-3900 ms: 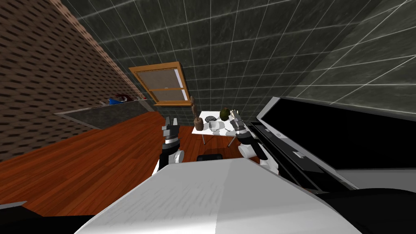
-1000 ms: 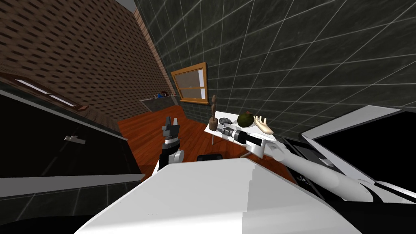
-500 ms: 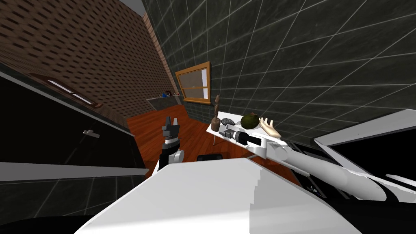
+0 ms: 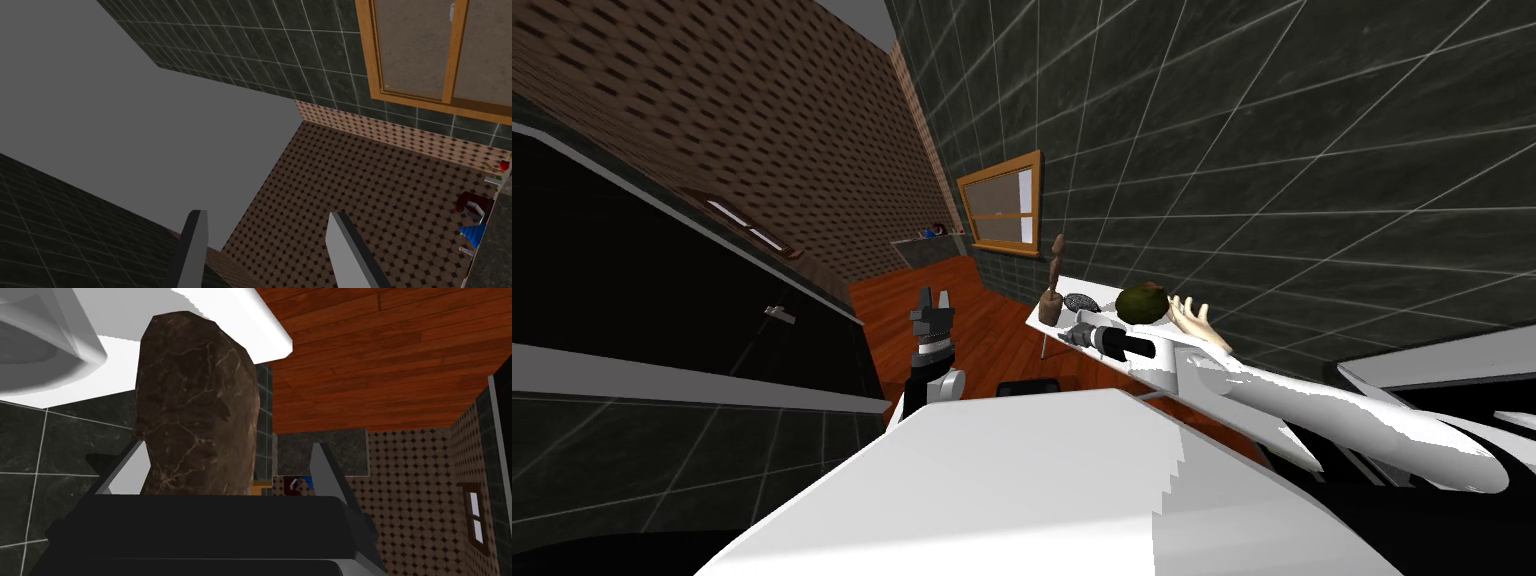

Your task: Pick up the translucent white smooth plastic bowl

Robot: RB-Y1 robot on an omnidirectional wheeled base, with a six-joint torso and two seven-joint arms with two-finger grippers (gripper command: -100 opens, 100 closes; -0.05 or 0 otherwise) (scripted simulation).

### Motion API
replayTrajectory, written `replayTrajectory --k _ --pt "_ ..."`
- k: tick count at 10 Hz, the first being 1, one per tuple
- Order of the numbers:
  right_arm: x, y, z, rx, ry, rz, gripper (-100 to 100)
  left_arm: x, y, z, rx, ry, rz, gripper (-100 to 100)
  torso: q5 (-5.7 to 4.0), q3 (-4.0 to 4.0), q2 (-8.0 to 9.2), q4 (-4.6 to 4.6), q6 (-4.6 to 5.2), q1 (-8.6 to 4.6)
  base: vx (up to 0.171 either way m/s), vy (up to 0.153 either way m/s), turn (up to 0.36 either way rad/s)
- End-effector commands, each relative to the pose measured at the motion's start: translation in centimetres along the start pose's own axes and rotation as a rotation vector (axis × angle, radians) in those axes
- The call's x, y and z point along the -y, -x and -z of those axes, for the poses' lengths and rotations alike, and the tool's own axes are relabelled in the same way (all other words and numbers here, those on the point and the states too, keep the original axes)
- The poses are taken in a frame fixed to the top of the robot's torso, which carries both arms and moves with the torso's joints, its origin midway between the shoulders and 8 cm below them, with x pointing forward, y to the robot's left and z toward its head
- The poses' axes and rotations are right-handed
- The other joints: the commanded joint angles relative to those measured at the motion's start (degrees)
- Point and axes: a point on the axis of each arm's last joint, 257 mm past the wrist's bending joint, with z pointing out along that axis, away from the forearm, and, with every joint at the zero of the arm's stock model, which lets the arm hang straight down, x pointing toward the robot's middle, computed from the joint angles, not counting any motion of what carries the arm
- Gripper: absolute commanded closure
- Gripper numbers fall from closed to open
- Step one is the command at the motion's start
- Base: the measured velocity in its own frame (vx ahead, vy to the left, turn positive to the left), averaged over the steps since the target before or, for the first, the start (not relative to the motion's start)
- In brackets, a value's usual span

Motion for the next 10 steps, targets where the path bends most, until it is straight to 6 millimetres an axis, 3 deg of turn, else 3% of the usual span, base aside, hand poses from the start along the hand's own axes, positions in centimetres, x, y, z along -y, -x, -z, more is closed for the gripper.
replayTrajectory --k 1,2,7,10 --pt "1.2 -1.4 0.3 -0.049 -0.030 0.042 -100 0.0 0.0 0.0 0.000 0.000 0.000 0 0.00 0.00 0.00 0.00 0.00 0.00 0.017 0.014 0.097" --pt "2.0 -2.9 0.8 -0.107 -0.052 0.101 -100 0.0 0.0 0.0 0.000 0.000 0.000 0 0.00 0.01 0.02 0.00 0.03 -0.02 0.016 0.017 0.165" --pt "5.3 -6.5 2.7 -0.263 -0.137 0.228 -100 0.0 0.0 0.0 0.000 0.000 0.000 0 0.00 0.02 0.03 0.01 0.02 -0.01 0.015 0.013 0.109" --pt "8.1 -9.4 4.8 -0.397 -0.201 0.328 -100 0.0 0.0 0.0 0.000 0.000 0.000 0 -0.01 0.01 0.02 0.01 0.04 -0.03 0.019 0.011 0.122"
